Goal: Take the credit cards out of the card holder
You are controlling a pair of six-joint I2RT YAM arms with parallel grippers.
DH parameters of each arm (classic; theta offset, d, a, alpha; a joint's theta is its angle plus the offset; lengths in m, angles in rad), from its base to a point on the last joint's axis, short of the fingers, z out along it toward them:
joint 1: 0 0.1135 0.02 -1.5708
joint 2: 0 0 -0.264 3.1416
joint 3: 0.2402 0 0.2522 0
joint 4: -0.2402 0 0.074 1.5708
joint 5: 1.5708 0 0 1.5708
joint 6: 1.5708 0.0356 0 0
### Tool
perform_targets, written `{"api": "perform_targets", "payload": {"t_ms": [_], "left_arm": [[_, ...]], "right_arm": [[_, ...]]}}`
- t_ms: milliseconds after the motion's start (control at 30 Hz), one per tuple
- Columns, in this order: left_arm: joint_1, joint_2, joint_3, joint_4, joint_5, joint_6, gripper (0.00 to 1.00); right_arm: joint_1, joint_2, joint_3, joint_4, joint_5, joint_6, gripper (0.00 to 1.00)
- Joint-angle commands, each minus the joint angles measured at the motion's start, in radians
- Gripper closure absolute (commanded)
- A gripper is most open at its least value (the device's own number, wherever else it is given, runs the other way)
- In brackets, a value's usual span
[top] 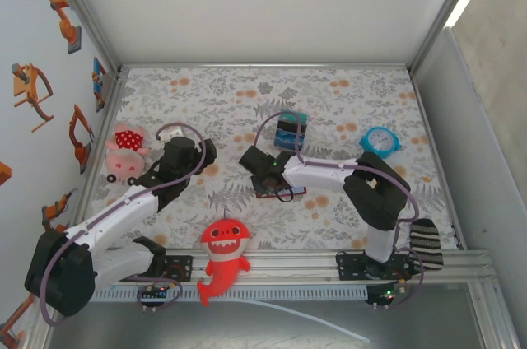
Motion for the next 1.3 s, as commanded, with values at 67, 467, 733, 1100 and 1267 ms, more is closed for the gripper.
{"api": "perform_targets", "payload": {"t_ms": [67,467,733,1100,1267], "left_arm": [[-0.032,0.030,0.054,0.020,-0.003,0.041,0.03],[-0.122,0.109,0.088,0.078,-0.003,0.093,0.03],[-0.168,0.172,0.101,0.039,-0.028,0.124,0.03],[-0.318,0.322,0.136,0.061,-0.075,0.160,0.03],[-0.385,0.413,0.205,0.019,-0.135,0.199,0.03]], "right_arm": [[-0.004,-0.067,-0.022,-0.016,0.041,0.035,0.85],[-0.029,-0.124,-0.064,-0.026,0.099,0.071,0.78],[-0.059,-0.170,-0.099,-0.026,0.102,0.080,0.68],[-0.103,-0.232,-0.152,-0.026,0.107,0.099,0.68],[-0.129,-0.274,-0.186,-0.026,0.105,0.109,0.69]]}}
